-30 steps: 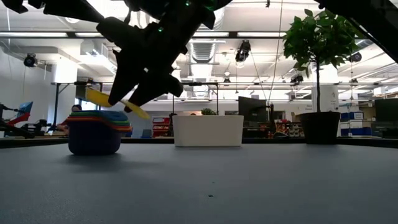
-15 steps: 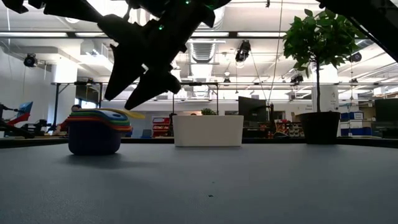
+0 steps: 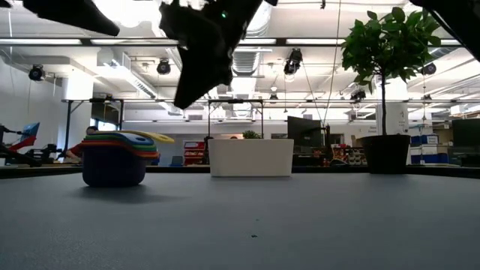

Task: Nest measuring cups in basket
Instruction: Stack the yellow measuring cup on top of the blue measuring cup

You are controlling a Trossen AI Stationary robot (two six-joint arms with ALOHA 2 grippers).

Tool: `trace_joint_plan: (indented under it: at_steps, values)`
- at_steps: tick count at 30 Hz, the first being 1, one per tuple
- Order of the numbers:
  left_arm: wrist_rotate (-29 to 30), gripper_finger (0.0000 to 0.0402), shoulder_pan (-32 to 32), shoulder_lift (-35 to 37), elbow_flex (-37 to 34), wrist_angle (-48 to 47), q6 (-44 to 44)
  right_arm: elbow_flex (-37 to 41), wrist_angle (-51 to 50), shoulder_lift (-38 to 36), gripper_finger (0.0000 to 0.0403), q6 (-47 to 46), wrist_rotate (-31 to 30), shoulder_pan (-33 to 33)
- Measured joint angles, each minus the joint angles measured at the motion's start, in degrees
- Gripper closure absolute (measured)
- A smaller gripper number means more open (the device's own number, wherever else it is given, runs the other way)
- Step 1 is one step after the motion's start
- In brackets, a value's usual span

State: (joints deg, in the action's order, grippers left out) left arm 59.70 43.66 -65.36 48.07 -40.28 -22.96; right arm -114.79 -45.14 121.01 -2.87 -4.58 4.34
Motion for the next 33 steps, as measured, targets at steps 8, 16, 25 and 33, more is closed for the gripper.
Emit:
trace_joint_plan:
  at_steps: [8,16,25,33]
  values:
    - [-17.62,0.0402,0.05,0.00,0.00,-7.64,-16.65,12.18,8.45,-3.58,0.0390,1.84,0.11,0.00]
    - [-22.22,0.0402,0.50,-0.26,-2.56,-9.16,-29.21,28.50,31.09,-10.35,0.0390,1.31,0.08,0.00]
    - [-24.73,0.0402,0.68,-2.20,-11.85,10.60,-29.66,38.63,51.84,-9.47,0.0390,-0.14,0.05,0.02]
    - [-19.05,0.0402,0.54,-10.80,-13.85,22.10,-28.38,41.05,56.07,-9.17,0.0390,-1.54,0.03,0.53]
